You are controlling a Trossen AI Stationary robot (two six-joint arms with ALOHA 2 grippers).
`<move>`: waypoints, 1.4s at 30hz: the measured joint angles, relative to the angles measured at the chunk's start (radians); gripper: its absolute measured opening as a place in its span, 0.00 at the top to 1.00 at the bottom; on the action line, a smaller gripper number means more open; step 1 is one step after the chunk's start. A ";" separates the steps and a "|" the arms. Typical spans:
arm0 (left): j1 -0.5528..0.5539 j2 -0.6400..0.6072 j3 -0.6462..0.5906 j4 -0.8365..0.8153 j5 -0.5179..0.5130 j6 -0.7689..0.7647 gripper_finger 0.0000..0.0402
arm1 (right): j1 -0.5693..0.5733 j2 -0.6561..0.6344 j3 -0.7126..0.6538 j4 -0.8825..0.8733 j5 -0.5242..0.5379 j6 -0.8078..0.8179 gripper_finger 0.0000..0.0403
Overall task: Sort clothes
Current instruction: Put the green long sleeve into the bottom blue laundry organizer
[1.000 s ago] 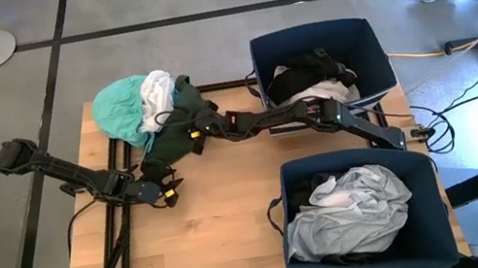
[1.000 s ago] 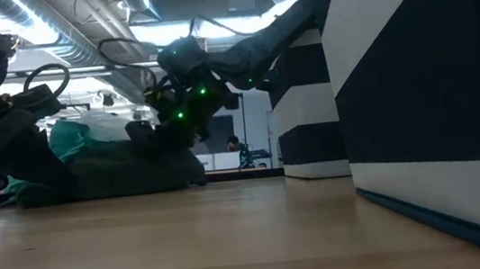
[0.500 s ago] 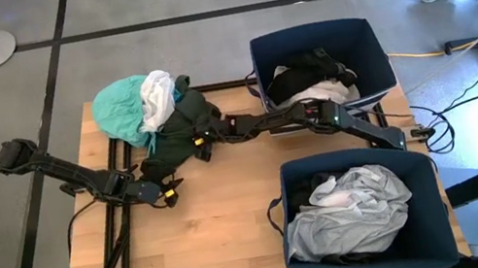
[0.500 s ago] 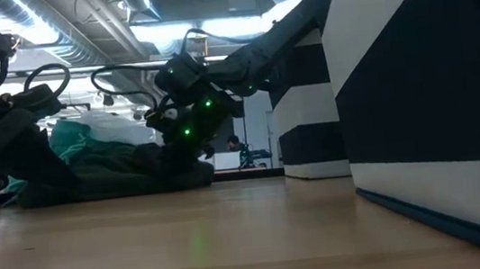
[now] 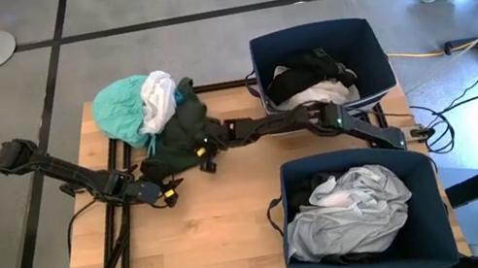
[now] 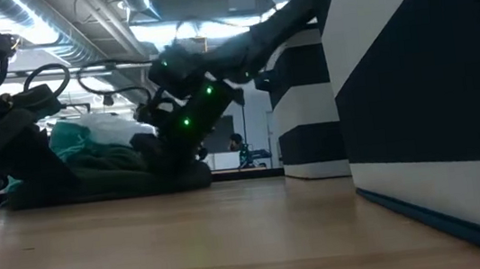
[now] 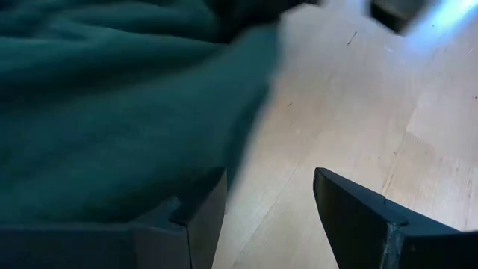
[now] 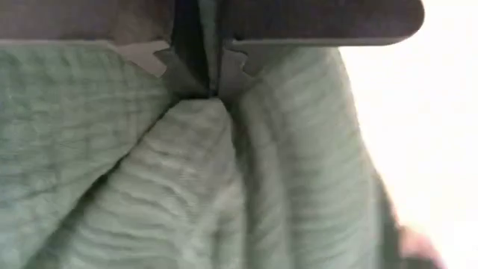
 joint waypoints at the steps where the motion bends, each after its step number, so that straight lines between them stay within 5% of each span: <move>1: 0.000 0.000 0.000 -0.001 0.000 0.000 0.52 | 0.014 -0.008 0.000 -0.022 -0.001 -0.012 0.95; 13: 0.000 0.000 0.000 -0.003 0.000 -0.003 0.52 | 0.155 -0.114 -0.008 -0.316 -0.019 -0.038 0.97; 20: 0.000 -0.001 0.000 -0.002 0.001 -0.003 0.52 | 0.209 -0.144 -0.001 -0.494 -0.139 -0.027 0.94; 25: 0.000 -0.001 0.000 -0.003 0.000 -0.004 0.52 | 0.215 -0.144 0.049 -0.509 -0.094 0.000 0.89; 36: 0.000 0.000 0.000 -0.004 0.000 0.000 0.52 | 0.213 -0.146 0.345 -0.668 -0.070 -0.039 0.47; 42: 0.000 0.000 0.000 -0.004 0.000 0.000 0.52 | 0.213 -0.149 0.390 -0.652 0.181 -0.040 0.21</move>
